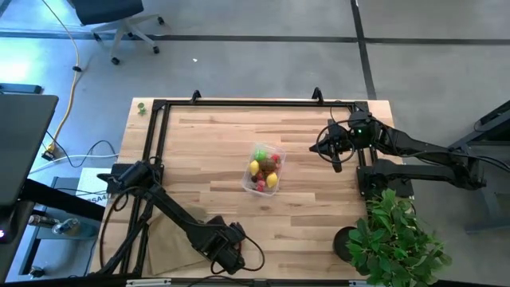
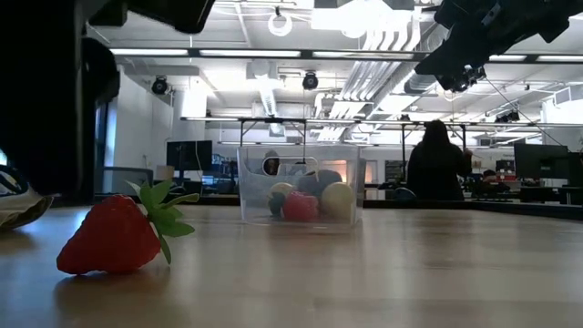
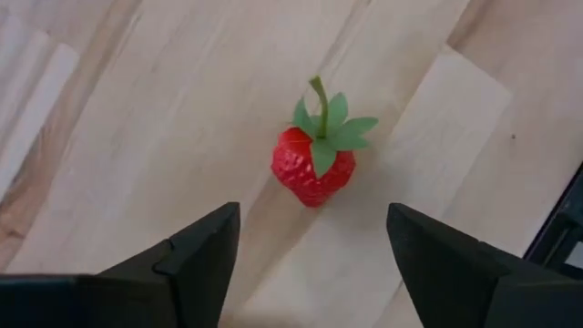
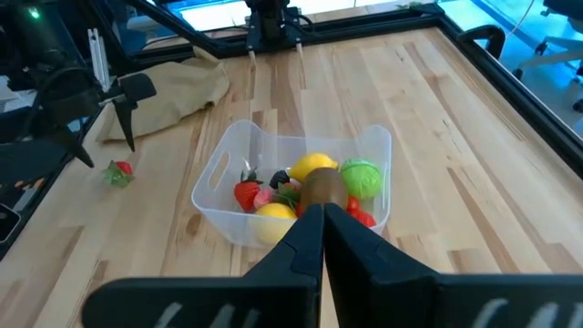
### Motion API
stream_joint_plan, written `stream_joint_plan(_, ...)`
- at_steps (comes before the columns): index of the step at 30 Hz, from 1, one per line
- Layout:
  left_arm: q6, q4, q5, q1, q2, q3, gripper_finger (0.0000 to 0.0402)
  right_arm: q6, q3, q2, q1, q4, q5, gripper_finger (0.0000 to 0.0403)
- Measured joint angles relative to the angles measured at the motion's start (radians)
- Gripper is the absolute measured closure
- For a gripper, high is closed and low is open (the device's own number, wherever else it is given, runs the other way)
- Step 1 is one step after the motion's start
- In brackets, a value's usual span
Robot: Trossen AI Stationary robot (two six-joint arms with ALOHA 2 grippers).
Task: Pick and placing Produce into tupperware
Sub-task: Put the strawberry into the transparent bin
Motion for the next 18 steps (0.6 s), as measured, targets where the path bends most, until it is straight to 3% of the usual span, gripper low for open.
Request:
stream_joint_plan(7, 0.037, 0.007, -0.044, 0.001, -0.002, -0.009, 0.0115, 0.000, 0.000, 0.000, 0.000, 0.000, 0.000, 0.0398)
stream_joint_plan(18, 0.054, 0.184, -0.056, 0.001, -0.002, -0.103, 0.0133, 0.000, 0.000, 0.000, 0.000, 0.000, 0.000, 0.0398)
